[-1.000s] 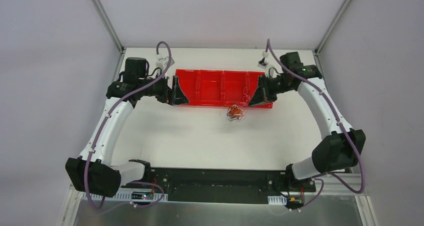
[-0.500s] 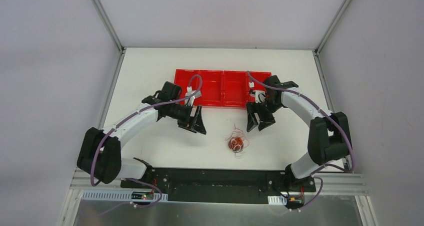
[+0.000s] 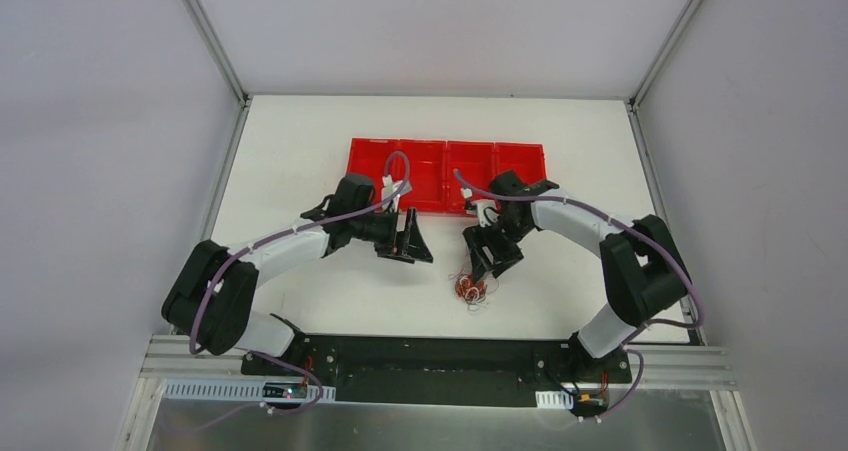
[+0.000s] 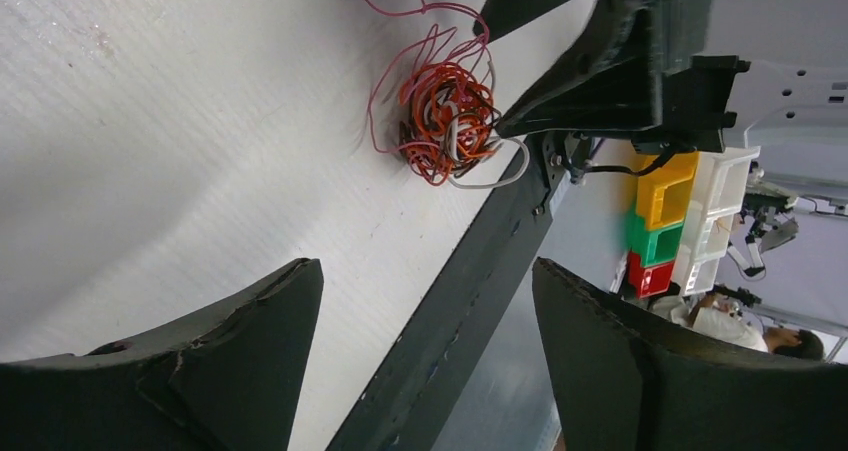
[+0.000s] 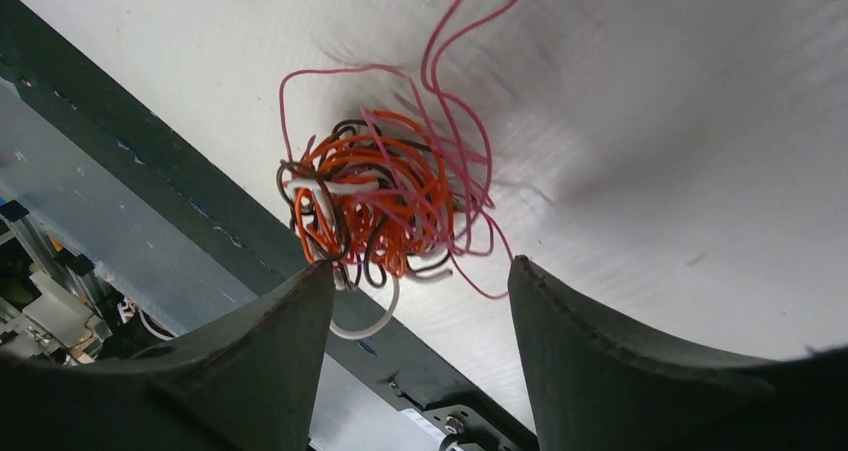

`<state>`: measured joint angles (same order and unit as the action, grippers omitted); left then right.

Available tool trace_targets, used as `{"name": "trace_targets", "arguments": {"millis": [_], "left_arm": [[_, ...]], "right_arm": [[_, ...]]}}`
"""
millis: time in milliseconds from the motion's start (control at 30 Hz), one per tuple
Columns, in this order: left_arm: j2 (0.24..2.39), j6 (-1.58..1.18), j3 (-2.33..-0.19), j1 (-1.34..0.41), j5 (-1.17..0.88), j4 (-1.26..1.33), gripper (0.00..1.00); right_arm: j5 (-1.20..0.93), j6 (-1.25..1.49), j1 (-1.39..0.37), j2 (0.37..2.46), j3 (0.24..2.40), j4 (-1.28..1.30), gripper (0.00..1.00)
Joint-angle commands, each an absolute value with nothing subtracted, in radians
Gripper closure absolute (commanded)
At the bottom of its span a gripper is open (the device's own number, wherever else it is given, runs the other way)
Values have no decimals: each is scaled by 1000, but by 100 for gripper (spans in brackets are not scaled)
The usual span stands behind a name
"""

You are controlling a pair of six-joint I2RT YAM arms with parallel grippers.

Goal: Untangle the cables

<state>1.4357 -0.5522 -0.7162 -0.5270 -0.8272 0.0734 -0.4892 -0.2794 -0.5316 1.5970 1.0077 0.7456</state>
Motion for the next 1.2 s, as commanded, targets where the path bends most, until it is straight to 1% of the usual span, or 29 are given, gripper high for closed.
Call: {"name": "trace_targets", "arguments": {"millis": [0,67,100,167,200,233,267,300,333,400,467,633,833,933,967,1000,1033,1067,1133,1167], "left_arm": [[1268,-556,-686,-506,-791,88,18],[1175,-526,-681,-482,-755,11,13],[1131,-512,-680,-466,-741,-38,11],[1051,-476,-693,-431,-721,-138,6],[1017,-457,-702,-412,-718,-175,5],[984,-442,-705,-392,-722,-199,4],[953,-421,-703,-376,-733,-211,3],[924,-397,-703,-366,-739,-218,2],[902,-372,-701,-364,-754,-222,1],[879,-294,-701,-370,-859,-220,1],[879,-217,-704,-408,-886,-222,1],[923,-84,-761,-541,-785,-196,5],[1032,-62,-868,-675,-691,-150,9],[1067,-81,-905,-727,-647,-122,12],[1077,-81,-915,-737,-639,-119,17],[1082,-76,-922,-745,-635,-120,26],[1085,-69,-924,-747,-635,-119,37],[1087,-60,-922,-748,-636,-126,52],[1077,-19,-930,-746,-657,-179,90],[1065,9,-930,-746,-673,-211,100]], "right_arm": [[-536,-255,-587,1652,1014,683,32],[-522,-241,-613,1694,1026,670,35],[-528,-241,-615,1727,1052,691,41],[-524,-227,-616,1771,1087,702,59],[-533,-227,-616,1780,1099,704,66],[-548,-229,-615,1782,1109,707,75],[-575,-231,-615,1779,1121,713,90],[-602,-233,-614,1772,1134,724,100],[-637,-232,-614,1759,1147,734,100],[-715,-216,-611,1716,1178,747,100],[-799,-179,-604,1666,1222,745,100],[-958,-91,-601,1592,1320,720,100],[-1039,-27,-606,1566,1341,704,100],[-1072,-15,-610,1561,1334,695,100],[-1086,-14,-611,1558,1332,694,100],[-1096,-14,-610,1553,1333,695,100],[-1103,-14,-611,1547,1331,696,100],[-1108,-14,-609,1540,1331,698,100],[-1110,-19,-597,1530,1326,709,100],[-1109,-26,-582,1528,1324,723,100]]}}
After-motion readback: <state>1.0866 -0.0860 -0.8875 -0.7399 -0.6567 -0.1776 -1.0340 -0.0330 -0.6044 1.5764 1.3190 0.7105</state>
